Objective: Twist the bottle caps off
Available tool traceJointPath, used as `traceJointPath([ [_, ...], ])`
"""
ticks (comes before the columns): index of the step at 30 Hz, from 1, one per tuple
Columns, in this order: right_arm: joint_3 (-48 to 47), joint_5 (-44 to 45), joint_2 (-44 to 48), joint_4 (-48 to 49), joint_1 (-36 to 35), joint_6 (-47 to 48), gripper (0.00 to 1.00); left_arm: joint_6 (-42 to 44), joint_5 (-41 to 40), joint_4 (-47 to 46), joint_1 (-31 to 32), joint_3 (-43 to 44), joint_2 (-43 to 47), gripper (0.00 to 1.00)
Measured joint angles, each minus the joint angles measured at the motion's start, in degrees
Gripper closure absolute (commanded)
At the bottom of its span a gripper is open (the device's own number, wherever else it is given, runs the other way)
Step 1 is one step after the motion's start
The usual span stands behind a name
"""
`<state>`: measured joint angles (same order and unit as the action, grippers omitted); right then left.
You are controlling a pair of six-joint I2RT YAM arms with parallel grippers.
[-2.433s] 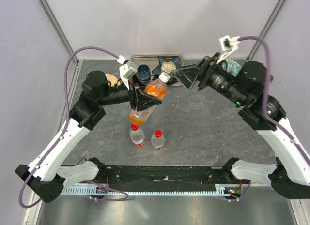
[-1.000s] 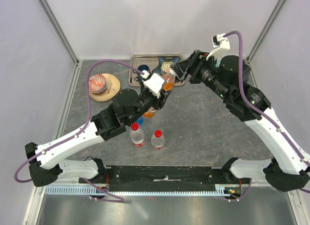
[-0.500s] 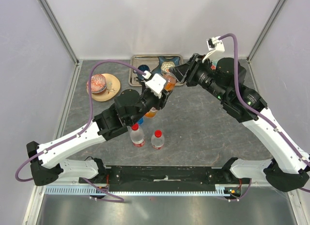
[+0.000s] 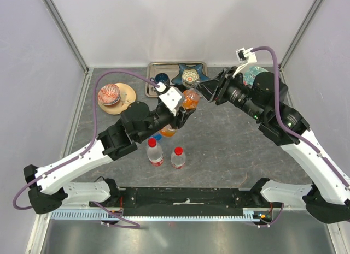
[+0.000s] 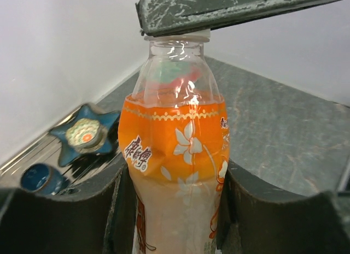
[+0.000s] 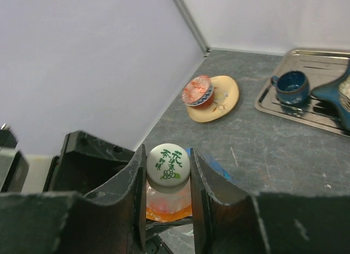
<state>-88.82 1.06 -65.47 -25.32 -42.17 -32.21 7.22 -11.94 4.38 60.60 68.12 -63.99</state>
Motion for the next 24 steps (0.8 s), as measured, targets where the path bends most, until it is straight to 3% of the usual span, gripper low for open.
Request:
traceJointPath([
  [7, 0.4, -10.7, 3.3, 2.2, 0.1, 4.9, 1.00, -5.6, 20.7, 3.1, -5.0, 1.5, 3.3, 0.55],
  [13, 2.3, -23.7, 6.5, 7.5, 0.5, 9.2, 1.00, -15.8, 45.5, 0.5, -11.8, 2.6, 3.7, 0.55],
  [17, 6.4, -32.1, 8.9, 15.4, 0.4, 10.4, 1.00, -24.8, 60.7, -5.2, -14.7, 2.6, 2.6, 0.55],
  [24, 7.4, -47.4, 7.9, 25.5, 0.8, 10.7, 1.00, -41.4, 76.4, -23.8, -15.6, 0.5, -0.7, 0.55],
])
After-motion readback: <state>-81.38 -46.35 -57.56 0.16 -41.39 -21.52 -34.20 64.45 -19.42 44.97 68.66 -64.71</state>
